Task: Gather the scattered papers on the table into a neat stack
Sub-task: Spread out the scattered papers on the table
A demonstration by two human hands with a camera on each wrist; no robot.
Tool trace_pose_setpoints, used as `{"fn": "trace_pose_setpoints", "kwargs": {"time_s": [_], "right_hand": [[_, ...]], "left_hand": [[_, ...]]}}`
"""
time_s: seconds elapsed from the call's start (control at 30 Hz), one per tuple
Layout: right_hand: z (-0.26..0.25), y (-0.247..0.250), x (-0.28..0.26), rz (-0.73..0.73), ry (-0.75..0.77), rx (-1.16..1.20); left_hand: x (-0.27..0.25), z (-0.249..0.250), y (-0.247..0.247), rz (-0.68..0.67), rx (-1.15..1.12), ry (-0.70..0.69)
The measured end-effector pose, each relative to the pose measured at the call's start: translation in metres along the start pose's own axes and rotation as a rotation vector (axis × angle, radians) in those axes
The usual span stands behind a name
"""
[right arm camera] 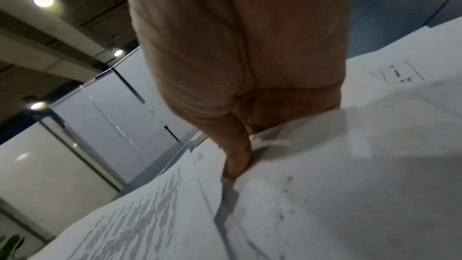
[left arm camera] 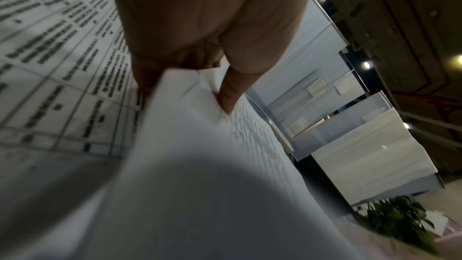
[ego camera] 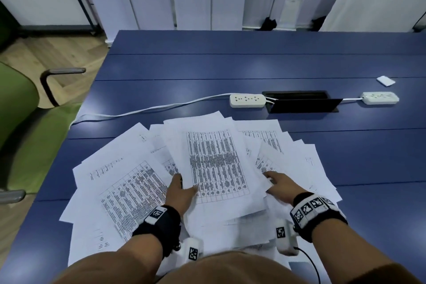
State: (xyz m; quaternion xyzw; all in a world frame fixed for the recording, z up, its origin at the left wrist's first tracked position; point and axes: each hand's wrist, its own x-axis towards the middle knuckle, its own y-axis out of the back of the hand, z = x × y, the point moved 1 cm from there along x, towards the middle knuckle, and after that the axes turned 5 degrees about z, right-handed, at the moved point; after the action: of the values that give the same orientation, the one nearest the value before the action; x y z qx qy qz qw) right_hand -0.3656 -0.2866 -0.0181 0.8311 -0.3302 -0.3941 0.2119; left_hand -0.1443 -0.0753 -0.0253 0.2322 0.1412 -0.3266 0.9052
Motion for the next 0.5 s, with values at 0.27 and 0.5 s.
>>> {"fn": "trace_pose_setpoints", "kwargs": {"time_s": [0.27, 0.5], "right_hand": [[0.023, 0.032, 0.001, 0.518, -0.213, 0.089], [0.046, 0.017, -0.011, 0.394, -0.415, 0.077]], "left_hand": [[0.035, -0.031, 0.069, 0.322, -0.048, 0.071], [0.025, -0.07, 0.113, 0.505, 0.054, 0.296]]}}
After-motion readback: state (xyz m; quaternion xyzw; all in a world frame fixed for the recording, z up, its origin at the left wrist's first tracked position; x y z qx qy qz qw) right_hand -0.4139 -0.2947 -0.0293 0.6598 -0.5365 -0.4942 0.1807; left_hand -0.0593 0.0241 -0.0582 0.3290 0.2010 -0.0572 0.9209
